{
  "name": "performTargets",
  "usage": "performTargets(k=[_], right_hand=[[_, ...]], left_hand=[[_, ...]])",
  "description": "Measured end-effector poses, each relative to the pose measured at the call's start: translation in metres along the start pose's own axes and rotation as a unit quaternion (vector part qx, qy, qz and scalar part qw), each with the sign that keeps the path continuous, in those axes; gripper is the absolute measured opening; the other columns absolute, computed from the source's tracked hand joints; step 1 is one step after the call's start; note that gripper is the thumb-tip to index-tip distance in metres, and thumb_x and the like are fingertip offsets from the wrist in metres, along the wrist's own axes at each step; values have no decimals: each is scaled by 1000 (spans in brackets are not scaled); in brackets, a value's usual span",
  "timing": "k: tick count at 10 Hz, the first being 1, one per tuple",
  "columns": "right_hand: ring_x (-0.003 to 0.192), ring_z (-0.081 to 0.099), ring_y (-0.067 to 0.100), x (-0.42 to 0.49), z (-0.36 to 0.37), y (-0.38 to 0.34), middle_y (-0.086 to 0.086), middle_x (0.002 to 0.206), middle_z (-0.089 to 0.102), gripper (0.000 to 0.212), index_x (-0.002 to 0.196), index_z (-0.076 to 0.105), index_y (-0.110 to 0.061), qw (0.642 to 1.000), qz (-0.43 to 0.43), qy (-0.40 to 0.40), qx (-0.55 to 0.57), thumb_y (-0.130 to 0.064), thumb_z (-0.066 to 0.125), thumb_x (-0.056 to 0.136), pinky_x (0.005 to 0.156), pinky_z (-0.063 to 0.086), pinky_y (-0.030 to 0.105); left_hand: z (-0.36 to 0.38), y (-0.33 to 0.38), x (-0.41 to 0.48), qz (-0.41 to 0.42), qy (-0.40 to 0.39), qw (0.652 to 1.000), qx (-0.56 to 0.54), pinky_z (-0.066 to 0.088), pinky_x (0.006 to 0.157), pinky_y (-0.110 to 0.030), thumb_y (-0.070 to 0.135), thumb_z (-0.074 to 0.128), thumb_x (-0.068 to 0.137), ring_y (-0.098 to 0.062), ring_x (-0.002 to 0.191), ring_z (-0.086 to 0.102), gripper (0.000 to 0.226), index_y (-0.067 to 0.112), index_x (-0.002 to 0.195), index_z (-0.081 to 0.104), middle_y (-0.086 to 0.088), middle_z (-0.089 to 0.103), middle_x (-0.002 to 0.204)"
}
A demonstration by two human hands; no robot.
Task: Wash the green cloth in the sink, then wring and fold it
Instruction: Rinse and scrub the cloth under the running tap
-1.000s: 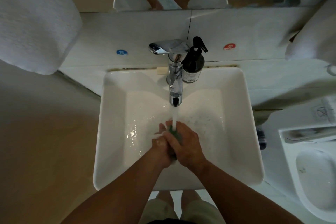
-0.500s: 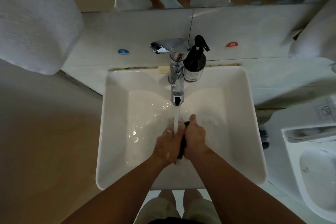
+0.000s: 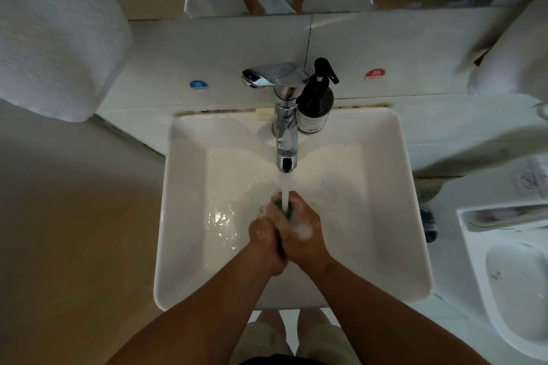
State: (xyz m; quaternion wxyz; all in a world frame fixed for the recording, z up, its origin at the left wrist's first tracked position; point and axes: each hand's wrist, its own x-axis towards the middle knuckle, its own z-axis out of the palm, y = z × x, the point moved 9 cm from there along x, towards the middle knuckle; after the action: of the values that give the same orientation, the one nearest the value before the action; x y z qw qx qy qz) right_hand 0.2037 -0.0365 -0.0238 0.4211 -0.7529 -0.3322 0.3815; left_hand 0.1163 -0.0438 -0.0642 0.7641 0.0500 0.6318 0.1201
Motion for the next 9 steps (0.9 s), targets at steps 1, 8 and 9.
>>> performTargets(k=[1, 8, 9], right_hand=[[69, 60, -5, 3, -1, 9, -15, 77, 60, 10, 92, 54, -29, 997, 67, 43, 14, -33, 60, 98, 65, 42, 10], [132, 44, -3, -12, 4, 9, -15, 150, 43, 57, 138, 53, -32, 996, -65, -43, -50, -64, 43, 93, 109, 38, 18], [87, 61, 3, -2, -2, -5, -9, 97, 65, 27, 96, 61, -30, 995, -68, -8, -66, -55, 53, 87, 81, 55, 26]], left_hand=[[-2, 1, -2, 30, 24, 999, 6, 48, 89, -44, 46, 36, 105, -40, 124, 57, 51, 10, 137, 55, -18, 57, 140], [-1, 9, 2, 60, -25, 996, 59, 56, 77, -39, 45, 43, 104, -28, 101, 67, 39, 17, 110, 68, -11, 76, 101], [-3, -6, -3, -31, -18, 999, 0, 55, 81, -41, 53, 44, 98, -33, 106, 65, 49, 13, 112, 69, -18, 73, 111]])
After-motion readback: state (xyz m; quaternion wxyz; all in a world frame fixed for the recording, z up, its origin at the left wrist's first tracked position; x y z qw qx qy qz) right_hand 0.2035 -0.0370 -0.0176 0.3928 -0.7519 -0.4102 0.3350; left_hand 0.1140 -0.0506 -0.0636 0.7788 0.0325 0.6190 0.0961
